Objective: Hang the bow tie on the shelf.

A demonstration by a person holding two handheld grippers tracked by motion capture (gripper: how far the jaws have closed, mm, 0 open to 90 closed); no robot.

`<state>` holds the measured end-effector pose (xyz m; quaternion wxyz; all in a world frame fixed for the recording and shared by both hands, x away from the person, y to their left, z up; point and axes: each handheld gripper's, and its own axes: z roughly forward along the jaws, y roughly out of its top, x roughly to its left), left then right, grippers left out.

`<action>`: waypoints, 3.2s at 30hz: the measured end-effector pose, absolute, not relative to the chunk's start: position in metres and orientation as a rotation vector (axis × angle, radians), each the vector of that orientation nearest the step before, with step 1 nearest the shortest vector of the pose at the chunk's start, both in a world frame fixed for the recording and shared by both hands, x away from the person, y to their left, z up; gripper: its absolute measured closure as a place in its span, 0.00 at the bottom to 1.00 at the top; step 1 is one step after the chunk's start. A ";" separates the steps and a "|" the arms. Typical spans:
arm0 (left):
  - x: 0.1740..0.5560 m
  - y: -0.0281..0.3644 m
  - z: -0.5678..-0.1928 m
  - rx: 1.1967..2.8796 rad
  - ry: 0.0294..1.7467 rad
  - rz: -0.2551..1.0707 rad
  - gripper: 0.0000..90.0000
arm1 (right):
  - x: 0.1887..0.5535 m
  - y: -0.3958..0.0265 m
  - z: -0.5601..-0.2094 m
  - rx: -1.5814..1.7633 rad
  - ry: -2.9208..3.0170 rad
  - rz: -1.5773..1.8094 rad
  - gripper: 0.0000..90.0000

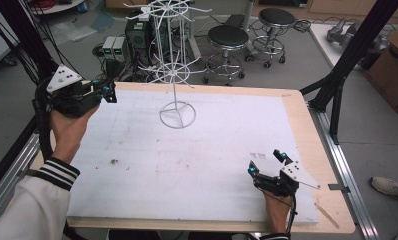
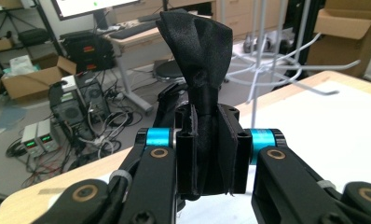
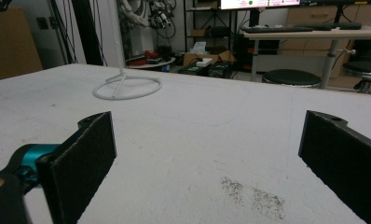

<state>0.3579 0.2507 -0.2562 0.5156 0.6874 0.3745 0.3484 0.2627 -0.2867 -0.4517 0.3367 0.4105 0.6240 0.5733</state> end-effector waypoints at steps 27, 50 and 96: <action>0.378 0.193 -0.244 1.657 0.810 0.783 0.87 | 0.263 -0.288 -0.452 1.075 1.620 1.504 0.03; 0.388 0.174 -0.262 1.674 0.790 0.742 0.87 | 0.263 -0.288 -0.452 1.072 1.622 1.503 0.03; 0.401 0.167 -0.319 1.774 0.877 0.625 0.85 | 0.262 -0.287 -0.452 1.077 1.626 1.502 0.03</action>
